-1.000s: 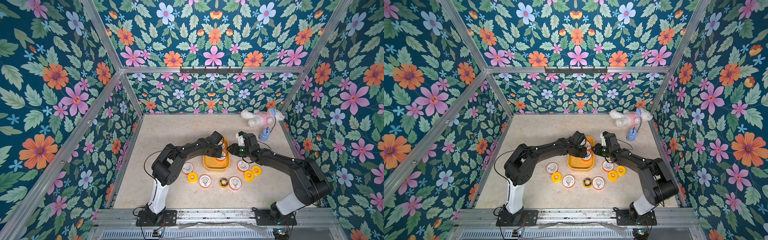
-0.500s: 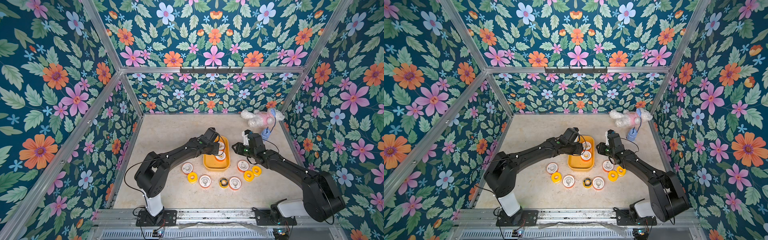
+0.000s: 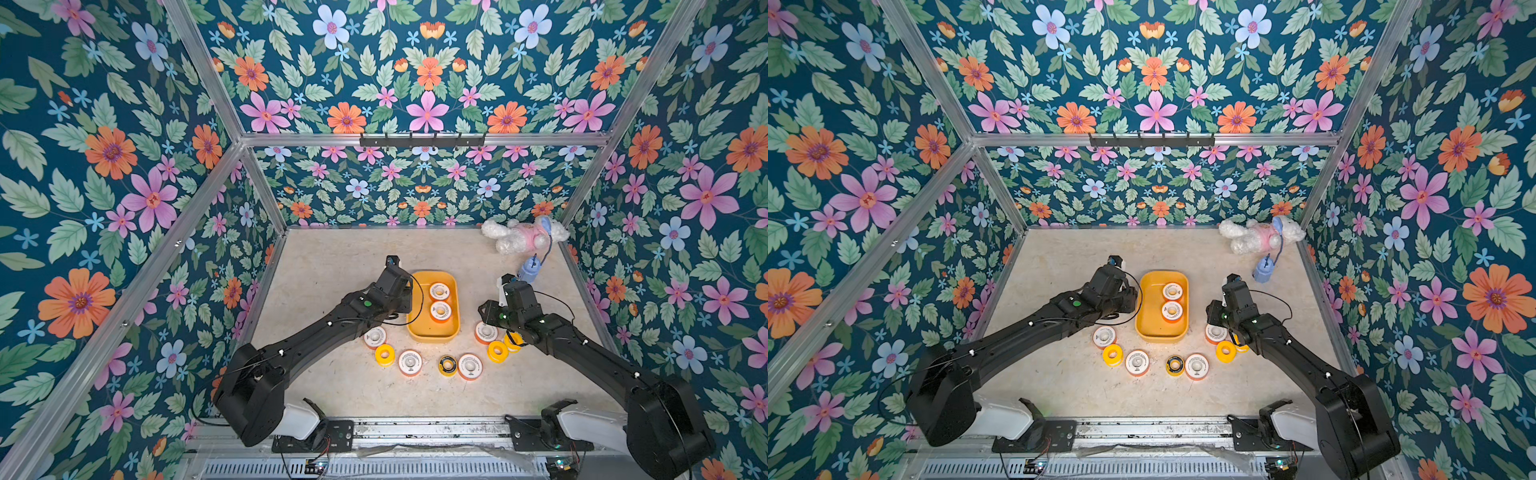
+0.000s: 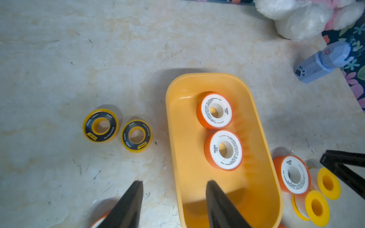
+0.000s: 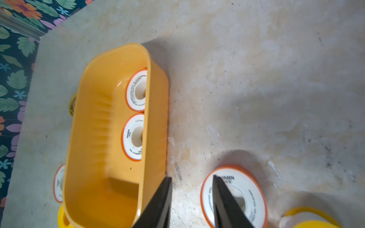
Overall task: Put the sealing tape into the storage box
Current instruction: Pick up the sealing tape at the center of the board.
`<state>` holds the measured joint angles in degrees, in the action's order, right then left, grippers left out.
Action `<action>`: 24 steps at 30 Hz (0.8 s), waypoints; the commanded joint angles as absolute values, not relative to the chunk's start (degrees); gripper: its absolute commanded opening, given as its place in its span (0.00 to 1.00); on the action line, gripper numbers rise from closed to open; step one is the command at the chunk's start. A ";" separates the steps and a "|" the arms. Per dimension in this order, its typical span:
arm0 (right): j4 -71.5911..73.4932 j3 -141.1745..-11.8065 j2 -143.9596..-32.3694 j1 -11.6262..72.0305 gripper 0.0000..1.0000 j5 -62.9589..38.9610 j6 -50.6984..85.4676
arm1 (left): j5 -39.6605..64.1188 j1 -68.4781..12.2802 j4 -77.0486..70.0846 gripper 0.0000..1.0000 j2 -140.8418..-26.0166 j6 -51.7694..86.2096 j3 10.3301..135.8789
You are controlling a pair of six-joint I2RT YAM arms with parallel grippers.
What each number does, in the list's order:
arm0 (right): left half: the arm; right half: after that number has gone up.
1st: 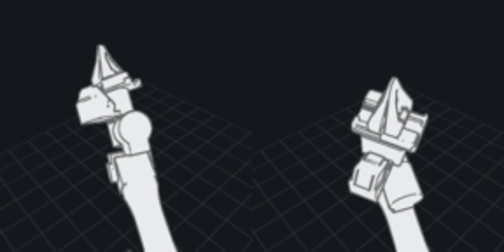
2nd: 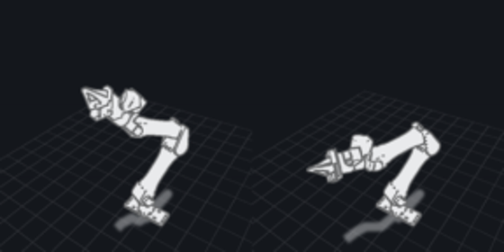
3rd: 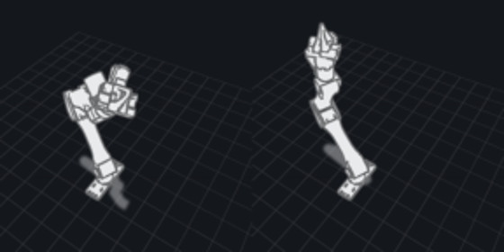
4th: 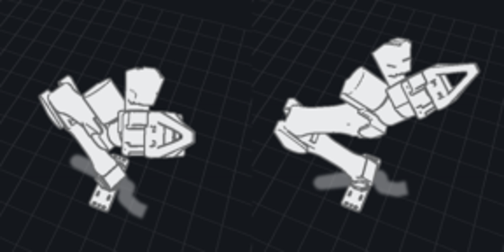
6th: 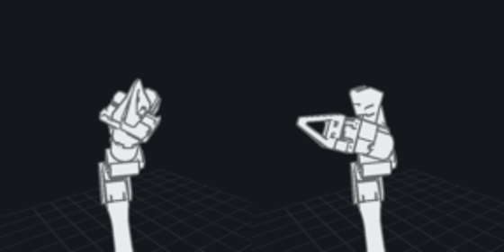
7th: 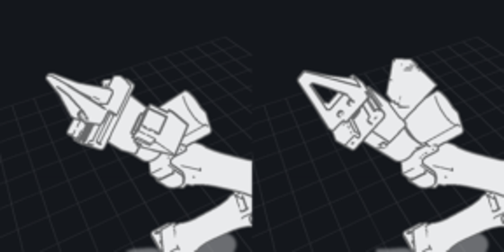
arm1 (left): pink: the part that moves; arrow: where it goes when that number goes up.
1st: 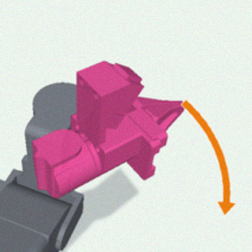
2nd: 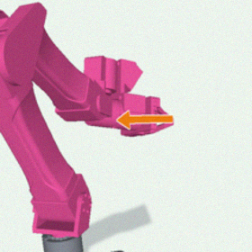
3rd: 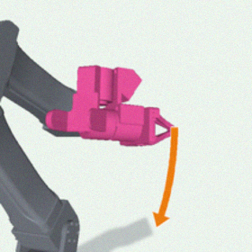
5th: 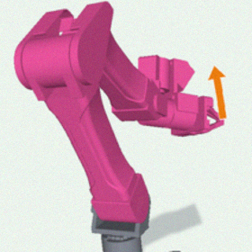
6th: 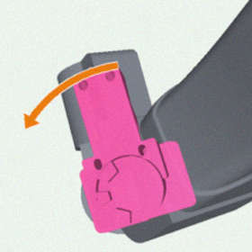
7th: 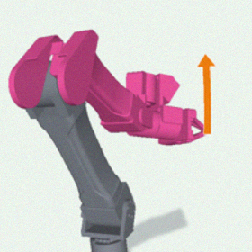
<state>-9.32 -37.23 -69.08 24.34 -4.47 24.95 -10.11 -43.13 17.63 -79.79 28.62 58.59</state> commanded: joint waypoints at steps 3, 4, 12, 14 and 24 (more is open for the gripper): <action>-11.80 -36.17 -68.85 24.98 0.41 -3.10 24.53 | -14.80 -42.29 16.25 0.59 -75.96 29.84 56.23; -11.95 -36.12 -68.99 25.27 0.41 -2.86 24.57 | -14.94 -42.20 16.30 0.60 -75.56 29.88 55.98; -15.40 -38.84 -73.66 28.79 0.47 0.13 23.64 | -15.39 -41.88 16.61 0.61 -74.53 29.96 54.76; -16.24 -39.33 -74.81 29.32 0.47 0.87 23.55 | -15.38 -41.85 16.61 0.61 -74.53 30.05 54.62; -18.01 -40.37 -77.40 31.28 0.49 2.11 23.51 | -15.27 -41.81 16.59 0.62 -74.68 30.12 54.34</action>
